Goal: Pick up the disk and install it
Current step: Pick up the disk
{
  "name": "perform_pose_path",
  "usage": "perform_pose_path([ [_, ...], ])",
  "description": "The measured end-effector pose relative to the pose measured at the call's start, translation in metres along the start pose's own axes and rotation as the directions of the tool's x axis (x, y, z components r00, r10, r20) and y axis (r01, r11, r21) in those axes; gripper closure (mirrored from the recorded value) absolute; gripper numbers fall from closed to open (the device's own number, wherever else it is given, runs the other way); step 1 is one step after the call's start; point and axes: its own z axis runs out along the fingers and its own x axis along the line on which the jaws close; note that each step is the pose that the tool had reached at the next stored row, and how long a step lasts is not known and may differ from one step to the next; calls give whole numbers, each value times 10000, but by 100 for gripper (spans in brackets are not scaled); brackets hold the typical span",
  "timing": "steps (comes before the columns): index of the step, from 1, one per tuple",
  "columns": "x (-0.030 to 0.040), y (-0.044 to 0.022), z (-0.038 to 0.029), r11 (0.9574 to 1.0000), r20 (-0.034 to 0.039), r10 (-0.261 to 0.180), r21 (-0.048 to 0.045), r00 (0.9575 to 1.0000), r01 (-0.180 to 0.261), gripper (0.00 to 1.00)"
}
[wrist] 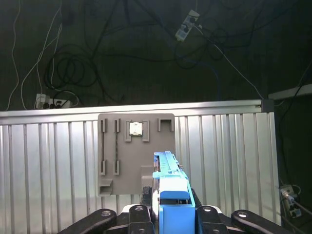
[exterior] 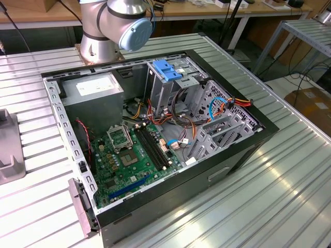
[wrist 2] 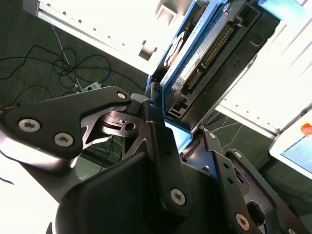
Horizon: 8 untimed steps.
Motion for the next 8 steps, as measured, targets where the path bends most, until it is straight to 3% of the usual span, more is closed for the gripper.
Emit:
perform_pose_path([
  [8,6,-32,-2,10000,0,0,0,10000,0,63],
])
